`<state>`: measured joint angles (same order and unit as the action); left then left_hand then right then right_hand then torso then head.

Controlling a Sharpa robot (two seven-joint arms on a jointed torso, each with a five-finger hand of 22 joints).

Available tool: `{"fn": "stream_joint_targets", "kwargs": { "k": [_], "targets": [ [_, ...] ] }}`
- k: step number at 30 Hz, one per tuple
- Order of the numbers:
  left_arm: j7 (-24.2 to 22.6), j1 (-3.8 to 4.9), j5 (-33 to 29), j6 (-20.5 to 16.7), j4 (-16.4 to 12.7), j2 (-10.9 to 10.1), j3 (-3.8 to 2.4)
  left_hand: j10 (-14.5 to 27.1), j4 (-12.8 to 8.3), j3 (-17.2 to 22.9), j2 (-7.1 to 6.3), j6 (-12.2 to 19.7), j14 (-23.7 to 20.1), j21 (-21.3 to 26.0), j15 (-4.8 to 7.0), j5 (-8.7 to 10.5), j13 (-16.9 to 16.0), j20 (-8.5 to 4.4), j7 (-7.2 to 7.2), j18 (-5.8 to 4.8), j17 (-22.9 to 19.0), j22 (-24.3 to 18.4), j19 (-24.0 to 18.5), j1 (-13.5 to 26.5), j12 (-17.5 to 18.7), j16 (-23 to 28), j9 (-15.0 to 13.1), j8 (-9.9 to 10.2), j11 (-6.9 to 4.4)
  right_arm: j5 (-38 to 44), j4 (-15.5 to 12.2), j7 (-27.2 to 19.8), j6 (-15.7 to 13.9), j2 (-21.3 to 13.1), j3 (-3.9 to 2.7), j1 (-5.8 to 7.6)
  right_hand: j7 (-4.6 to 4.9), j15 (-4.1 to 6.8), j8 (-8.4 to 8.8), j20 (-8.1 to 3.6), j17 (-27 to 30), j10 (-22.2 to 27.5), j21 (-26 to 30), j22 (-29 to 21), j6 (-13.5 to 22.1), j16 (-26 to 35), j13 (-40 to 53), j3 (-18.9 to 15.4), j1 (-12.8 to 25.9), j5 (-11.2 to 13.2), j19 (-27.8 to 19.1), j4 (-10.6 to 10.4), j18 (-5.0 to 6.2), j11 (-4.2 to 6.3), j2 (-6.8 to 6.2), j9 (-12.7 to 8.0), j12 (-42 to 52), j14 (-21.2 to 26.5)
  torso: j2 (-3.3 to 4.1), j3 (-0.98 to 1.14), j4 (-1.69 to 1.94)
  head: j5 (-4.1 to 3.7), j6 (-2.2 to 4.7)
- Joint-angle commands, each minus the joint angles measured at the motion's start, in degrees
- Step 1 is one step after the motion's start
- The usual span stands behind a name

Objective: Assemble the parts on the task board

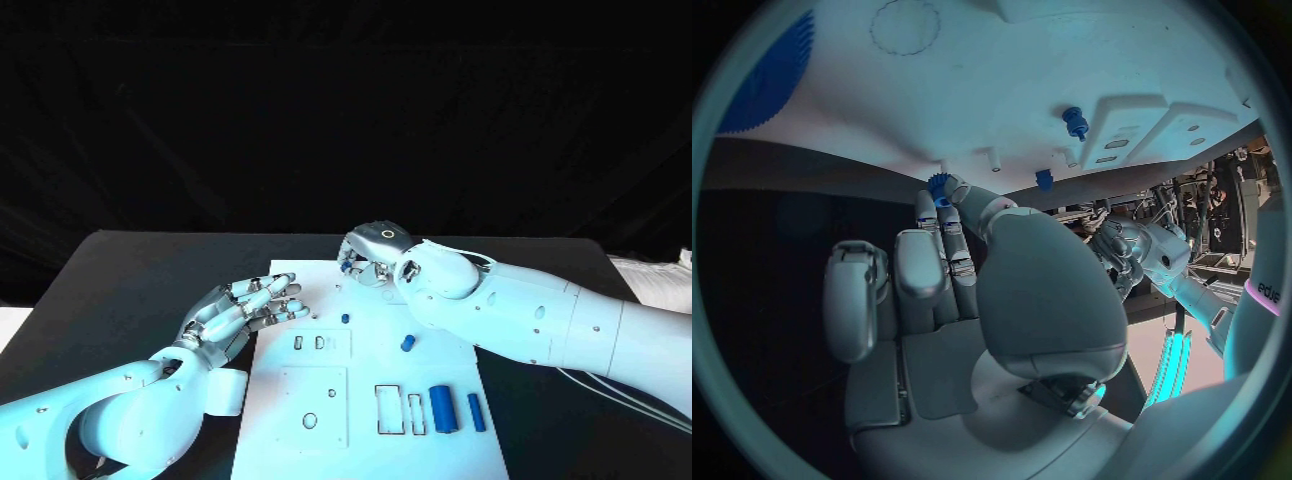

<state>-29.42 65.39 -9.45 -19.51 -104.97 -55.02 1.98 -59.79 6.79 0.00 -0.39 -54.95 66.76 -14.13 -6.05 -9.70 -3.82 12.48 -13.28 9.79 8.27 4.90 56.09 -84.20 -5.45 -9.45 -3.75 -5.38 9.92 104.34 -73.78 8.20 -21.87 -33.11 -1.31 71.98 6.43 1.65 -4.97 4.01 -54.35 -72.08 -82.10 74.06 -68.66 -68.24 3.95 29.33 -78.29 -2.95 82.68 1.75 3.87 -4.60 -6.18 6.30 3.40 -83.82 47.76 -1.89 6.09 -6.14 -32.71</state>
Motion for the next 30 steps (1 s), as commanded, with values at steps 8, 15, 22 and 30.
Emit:
{"fn": "stream_joint_targets", "kwargs": {
  "k": [8, 15, 22, 30],
  "targets": [
    [-0.2, 0.06, 0.1, 1.4, -0.1, 0.2, -0.05, 0.5, -0.3, 0.1, 0.33, 0.2, -0.1, 0.2, -0.49, 0.14, 0.1, 0.26, -0.16, 0.67, 0.1, -0.1, 0.3, 0.3, 0.4, 0.2, 0.0, 0.2, 0.02, 0.7, 0.9, -0.8, 1.3, 0.8, 0.05, -0.09, 0.38, 0.13, 0.38, 0.11, -0.1, -1.8, -0.4, 0.0, 0.0, -0.3, 0.2, 0.2, -0.8, -0.1, 0.4, 0.0, -0.77, 1.66, 0.45, 0.1, 0.1, -2.1, 0.13, -0.15, 0.07, -0.03, -0.11],
    [-0.1, 0.06, 0.1, 1.3, 0.0, 0.3, -0.05, 0.5, -0.4, 0.1, 0.34, 0.2, -0.1, 0.3, -0.52, 0.15, 0.1, 0.29, -0.18, 0.67, 0.1, -0.1, 0.3, 0.2, 0.4, 0.3, 0.0, 0.2, 0.05, 0.7, 0.9, -0.9, 3.1, 0.9, 0.08, -0.1, 0.38, 0.08, 0.48, 0.17, 0.0, -1.7, -0.4, 0.0, 0.0, -0.3, 0.1, 0.0, -0.5, -0.1, 0.3, -0.1, -0.76, 1.62, 0.27, 0.2, 0.1, -2.0, 0.17, -0.19, 0.13, -0.07, -0.26],
    [-0.1, 0.06, 0.1, 1.3, 0.1, 0.2, -0.05, 0.5, -0.4, 0.1, 0.34, 0.2, -0.1, 0.3, -0.52, 0.15, 0.1, 0.29, -0.18, 0.67, 0.1, -0.1, 0.3, 0.2, 0.4, 0.3, 0.0, 0.2, 0.05, 0.7, 0.3, -0.9, 3.3, 0.5, 0.1, -0.11, 0.37, 0.07, 0.49, 0.18, -0.1, -1.7, -0.4, 0.0, 0.0, -0.4, 0.1, 0.0, -0.4, -0.1, 0.3, -0.1, -0.76, 1.62, 0.23, 0.2, 0.1, -2.0, 0.2, -0.19, 0.14, 0.01, -0.2],
    [-0.1, 0.06, 0.1, 1.3, 0.2, 0.2, -0.05, 0.5, -0.4, 0.1, 0.34, 0.2, -0.1, 0.3, -0.52, 0.15, 0.1, 0.29, -0.18, 0.67, 0.1, -0.1, 0.3, 0.2, 0.4, 0.3, 0.0, 0.2, 0.05, 0.9, -0.2, -0.6, 2.7, 0.2, 0.11, -0.15, 0.35, 0.06, 0.53, 0.21, -0.1, -1.7, -0.5, 0.1, 0.0, -0.5, 0.1, -0.1, -0.3, -0.1, 0.3, -0.1, -0.76, 1.62, 0.1, 0.2, 0.2, -1.9, 0.26, -0.22, 0.21, -0.04, -0.27]
  ]
}}
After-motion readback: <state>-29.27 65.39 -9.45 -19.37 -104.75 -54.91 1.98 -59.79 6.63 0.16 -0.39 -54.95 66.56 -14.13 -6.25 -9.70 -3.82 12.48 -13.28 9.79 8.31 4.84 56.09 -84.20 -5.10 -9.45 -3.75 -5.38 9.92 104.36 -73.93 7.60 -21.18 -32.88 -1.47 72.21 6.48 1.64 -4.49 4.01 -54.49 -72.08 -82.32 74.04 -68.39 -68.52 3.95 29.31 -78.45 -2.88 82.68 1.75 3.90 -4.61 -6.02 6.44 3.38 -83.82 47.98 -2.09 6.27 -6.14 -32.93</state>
